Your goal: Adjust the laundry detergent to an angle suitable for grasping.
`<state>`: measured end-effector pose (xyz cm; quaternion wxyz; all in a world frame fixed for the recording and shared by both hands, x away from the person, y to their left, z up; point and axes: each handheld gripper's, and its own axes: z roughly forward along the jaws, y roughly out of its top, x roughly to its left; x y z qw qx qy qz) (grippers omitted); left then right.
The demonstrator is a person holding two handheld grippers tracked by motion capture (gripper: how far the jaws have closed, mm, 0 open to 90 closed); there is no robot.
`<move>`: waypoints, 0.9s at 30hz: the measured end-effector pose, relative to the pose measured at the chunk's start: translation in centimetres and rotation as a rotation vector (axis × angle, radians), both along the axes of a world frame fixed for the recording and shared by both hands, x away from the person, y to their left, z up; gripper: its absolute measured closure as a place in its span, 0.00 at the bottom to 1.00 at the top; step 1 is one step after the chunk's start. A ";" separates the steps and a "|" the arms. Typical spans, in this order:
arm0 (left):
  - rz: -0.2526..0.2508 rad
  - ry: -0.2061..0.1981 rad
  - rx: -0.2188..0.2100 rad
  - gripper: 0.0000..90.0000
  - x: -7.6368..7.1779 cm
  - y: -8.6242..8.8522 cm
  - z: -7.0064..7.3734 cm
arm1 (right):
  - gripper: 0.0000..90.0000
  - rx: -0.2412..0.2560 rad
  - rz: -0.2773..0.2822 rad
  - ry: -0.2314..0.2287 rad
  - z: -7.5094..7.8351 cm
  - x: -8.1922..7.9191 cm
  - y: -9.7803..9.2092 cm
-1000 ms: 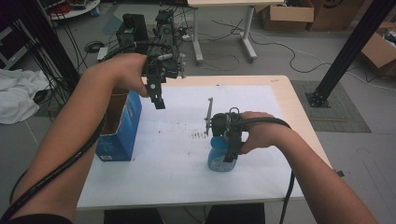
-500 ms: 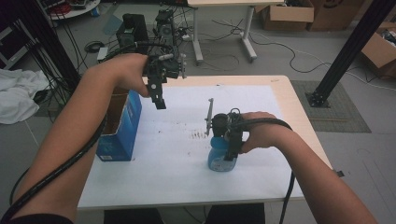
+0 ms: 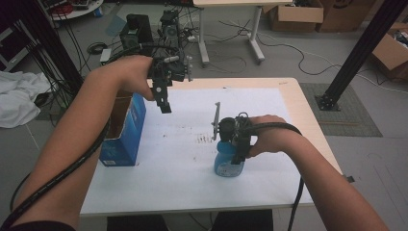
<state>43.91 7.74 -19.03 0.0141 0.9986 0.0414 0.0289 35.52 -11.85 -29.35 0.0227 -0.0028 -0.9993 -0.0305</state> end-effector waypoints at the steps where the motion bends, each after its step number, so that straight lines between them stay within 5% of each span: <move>1: 0.001 0.001 -0.001 0.00 0.0 0.0 0.0 | 0.33 -0.002 -0.001 -0.003 0.0 0.0 0.0; 27: 0.007 0.001 -0.005 0.00 0.2 0.3 -0.3 | 0.41 0.004 0.004 -0.027 0.0 0.2 0.2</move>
